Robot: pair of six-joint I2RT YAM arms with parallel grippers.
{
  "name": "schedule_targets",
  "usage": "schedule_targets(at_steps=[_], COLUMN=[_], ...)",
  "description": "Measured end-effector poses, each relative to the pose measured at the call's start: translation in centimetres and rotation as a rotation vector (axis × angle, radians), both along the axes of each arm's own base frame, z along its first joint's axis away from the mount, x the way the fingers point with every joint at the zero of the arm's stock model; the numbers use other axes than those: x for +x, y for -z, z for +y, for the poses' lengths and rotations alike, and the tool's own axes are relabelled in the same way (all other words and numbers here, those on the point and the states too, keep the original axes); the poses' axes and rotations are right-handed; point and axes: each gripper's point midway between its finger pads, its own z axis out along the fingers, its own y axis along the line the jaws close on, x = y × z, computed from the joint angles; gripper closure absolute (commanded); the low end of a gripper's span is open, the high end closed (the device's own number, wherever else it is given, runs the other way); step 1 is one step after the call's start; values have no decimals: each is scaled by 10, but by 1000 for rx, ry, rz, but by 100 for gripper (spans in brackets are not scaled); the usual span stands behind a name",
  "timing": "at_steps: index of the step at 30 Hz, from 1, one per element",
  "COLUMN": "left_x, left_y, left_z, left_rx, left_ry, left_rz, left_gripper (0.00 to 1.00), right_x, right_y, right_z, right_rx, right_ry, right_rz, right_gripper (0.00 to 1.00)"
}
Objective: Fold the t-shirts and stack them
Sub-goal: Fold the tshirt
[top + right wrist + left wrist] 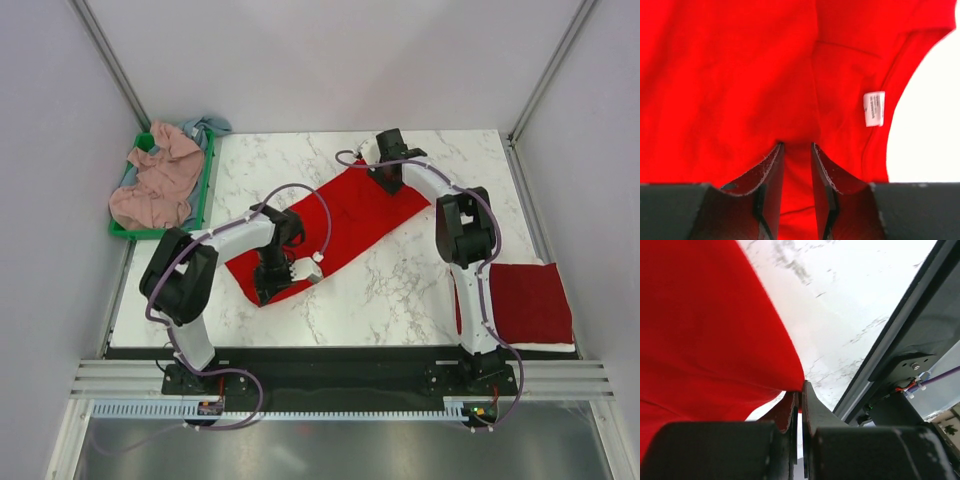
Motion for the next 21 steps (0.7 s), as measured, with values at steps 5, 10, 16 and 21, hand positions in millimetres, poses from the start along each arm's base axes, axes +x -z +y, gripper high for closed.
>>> schedule_targets(at_steps=[5, 10, 16, 21], left_x=[-7, -9, 10, 19], left_y=[-5, -27, -87, -93], left_z=[-21, -64, -131, -136], left_rx=[-27, -112, -316, -333], left_ry=[60, 110, 114, 102], left_rz=[2, -7, -92, -129], left_gripper=[82, 55, 51, 56], right_x=[34, 68, 82, 73], right_y=[-1, -4, -14, -37], right_z=[25, 56, 74, 65], right_rx=[20, 40, 57, 104], right_ry=[-26, -64, -68, -12], right_rz=[-56, -148, -227, -247], right_gripper=[65, 64, 60, 60])
